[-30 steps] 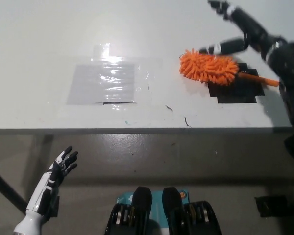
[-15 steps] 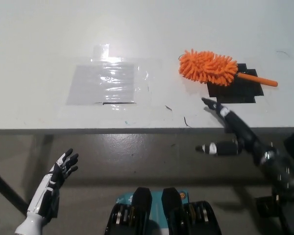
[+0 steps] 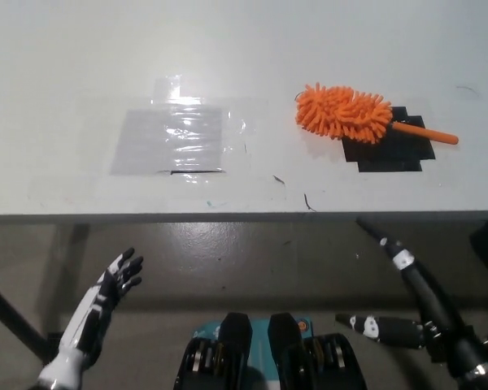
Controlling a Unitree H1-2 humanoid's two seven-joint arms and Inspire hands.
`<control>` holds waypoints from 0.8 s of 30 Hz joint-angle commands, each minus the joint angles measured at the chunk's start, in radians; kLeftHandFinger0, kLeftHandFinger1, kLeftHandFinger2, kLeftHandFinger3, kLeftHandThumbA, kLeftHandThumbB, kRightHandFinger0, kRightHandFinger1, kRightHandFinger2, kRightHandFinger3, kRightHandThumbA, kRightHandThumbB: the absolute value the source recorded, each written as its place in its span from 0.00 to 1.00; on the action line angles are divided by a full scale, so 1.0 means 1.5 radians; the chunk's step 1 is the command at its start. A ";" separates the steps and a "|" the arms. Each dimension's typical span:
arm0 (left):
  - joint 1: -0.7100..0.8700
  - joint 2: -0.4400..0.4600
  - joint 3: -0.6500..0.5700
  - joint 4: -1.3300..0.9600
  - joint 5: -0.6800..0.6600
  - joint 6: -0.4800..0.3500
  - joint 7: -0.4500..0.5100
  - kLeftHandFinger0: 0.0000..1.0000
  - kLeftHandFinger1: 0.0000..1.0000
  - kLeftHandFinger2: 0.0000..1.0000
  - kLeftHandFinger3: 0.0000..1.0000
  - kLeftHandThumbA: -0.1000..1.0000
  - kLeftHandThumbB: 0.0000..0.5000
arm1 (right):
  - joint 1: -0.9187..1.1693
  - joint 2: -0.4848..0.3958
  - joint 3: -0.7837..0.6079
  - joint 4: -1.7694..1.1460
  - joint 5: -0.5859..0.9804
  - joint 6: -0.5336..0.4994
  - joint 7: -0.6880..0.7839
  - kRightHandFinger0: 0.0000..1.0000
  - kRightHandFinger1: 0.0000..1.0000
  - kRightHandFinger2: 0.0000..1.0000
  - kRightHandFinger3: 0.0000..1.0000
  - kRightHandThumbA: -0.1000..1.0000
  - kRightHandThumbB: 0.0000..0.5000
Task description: The robot uses it right hand to pick up an extended orange duster kept in the middle of the desk and presses its handle against the desk to collapse it
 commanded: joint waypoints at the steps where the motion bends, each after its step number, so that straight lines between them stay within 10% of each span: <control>1: -0.122 0.013 -0.010 0.002 -0.014 -0.030 -0.030 1.00 1.00 1.00 1.00 1.00 0.82 | -0.041 0.026 -0.009 -0.136 0.032 -0.189 -0.188 1.00 1.00 1.00 1.00 1.00 0.62; 13: -0.138 0.026 -0.025 -0.019 -0.013 -0.025 -0.022 1.00 1.00 1.00 1.00 1.00 0.73 | -0.081 0.042 -0.065 0.178 0.170 -0.162 -0.114 1.00 1.00 1.00 1.00 1.00 0.32; 24: -0.115 0.029 -0.032 -0.054 -0.013 0.002 -0.020 1.00 1.00 1.00 1.00 1.00 0.72 | -0.086 0.023 -0.054 0.195 0.232 0.030 -0.043 1.00 1.00 1.00 1.00 1.00 0.26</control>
